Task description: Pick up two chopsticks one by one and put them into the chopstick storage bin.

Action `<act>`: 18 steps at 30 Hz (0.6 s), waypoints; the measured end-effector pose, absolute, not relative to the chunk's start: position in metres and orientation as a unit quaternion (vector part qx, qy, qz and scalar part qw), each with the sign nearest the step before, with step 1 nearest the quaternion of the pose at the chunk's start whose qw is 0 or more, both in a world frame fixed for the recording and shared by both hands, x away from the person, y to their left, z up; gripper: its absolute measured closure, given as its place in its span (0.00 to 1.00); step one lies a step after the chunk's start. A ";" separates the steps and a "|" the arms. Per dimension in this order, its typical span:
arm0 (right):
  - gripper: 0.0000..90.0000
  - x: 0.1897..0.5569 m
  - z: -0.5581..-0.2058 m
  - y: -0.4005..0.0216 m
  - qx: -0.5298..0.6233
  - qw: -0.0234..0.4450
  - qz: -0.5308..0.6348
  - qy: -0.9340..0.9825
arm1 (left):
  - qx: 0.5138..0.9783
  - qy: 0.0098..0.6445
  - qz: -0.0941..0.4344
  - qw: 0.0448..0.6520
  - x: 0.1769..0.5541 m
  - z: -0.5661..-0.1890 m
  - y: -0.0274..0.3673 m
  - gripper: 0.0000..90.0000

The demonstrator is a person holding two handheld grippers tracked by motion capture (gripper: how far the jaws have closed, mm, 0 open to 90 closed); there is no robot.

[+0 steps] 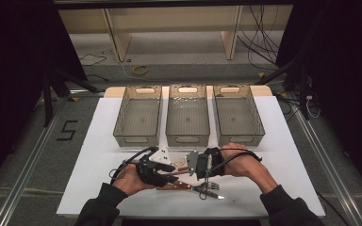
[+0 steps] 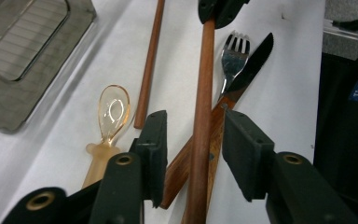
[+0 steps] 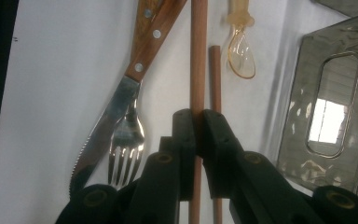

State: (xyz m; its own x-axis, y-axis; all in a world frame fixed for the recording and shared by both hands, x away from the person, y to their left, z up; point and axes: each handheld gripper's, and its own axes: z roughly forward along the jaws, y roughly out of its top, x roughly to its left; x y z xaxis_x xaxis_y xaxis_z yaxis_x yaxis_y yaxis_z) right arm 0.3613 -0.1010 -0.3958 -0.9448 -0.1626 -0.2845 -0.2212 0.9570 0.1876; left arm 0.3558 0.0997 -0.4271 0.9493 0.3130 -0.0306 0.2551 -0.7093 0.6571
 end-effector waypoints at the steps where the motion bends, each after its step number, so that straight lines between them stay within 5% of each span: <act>1: 0.94 0.361 -0.396 -0.101 -0.099 0.134 0.109 0.980 | 0.923 0.153 0.043 0.349 0.355 -0.427 0.099 0.69; 18: 0.94 0.359 -0.397 -0.102 -0.115 0.132 0.107 0.979 | 0.931 0.113 0.042 0.345 0.353 -0.428 0.097 0.91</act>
State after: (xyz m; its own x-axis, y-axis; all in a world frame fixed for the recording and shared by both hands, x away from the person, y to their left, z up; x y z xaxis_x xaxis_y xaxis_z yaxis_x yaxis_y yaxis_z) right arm 0.3593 -0.1018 -0.3968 -0.9387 -0.1963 -0.2834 -0.2529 0.9508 0.1790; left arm 0.3525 0.0971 -0.4282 0.9709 0.2395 0.0003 0.1816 -0.7369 0.6511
